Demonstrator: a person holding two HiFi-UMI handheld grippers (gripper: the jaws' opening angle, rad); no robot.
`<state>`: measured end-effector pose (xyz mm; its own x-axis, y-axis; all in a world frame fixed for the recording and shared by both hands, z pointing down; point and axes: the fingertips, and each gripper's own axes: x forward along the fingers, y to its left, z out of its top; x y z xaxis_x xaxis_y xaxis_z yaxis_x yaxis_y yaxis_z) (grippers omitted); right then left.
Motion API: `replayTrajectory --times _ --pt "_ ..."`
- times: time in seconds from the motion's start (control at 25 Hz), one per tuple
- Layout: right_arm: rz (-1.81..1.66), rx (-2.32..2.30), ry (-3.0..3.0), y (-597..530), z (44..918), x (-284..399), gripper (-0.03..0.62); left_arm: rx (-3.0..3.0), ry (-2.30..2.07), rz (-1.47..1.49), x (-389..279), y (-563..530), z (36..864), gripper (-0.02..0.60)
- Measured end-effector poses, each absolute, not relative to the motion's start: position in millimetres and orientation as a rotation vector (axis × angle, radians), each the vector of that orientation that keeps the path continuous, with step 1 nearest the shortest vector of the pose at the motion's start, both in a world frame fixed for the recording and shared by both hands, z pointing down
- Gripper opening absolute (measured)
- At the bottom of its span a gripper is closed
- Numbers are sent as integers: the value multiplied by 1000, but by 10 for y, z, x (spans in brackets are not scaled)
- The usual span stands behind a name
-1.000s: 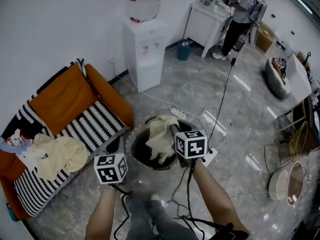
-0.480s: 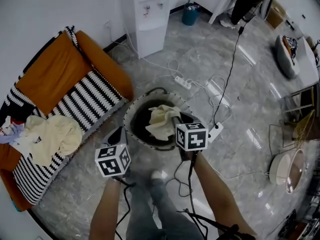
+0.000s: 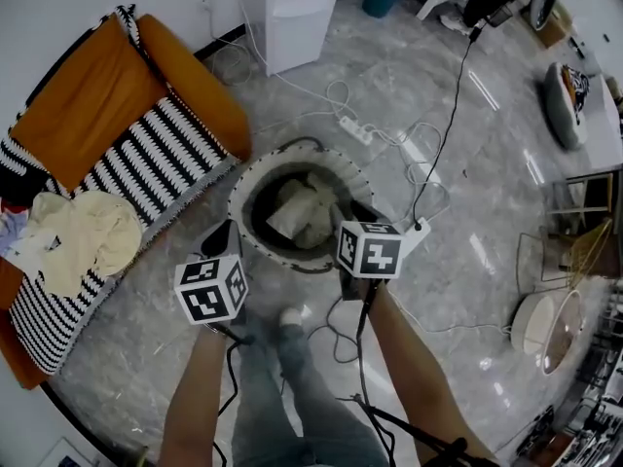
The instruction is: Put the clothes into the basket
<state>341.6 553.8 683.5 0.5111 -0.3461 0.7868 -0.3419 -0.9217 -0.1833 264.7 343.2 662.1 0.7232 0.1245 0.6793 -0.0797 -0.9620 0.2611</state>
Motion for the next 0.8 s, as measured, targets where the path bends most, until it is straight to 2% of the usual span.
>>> replayTrajectory --times 0.44,0.8 --pt "-1411 -2744 808 5132 6568 3364 160 2656 -96 1003 2509 3159 6323 6" --pt "-1370 -2776 1103 4329 6166 3046 160 2681 -323 980 1813 2259 5991 6"
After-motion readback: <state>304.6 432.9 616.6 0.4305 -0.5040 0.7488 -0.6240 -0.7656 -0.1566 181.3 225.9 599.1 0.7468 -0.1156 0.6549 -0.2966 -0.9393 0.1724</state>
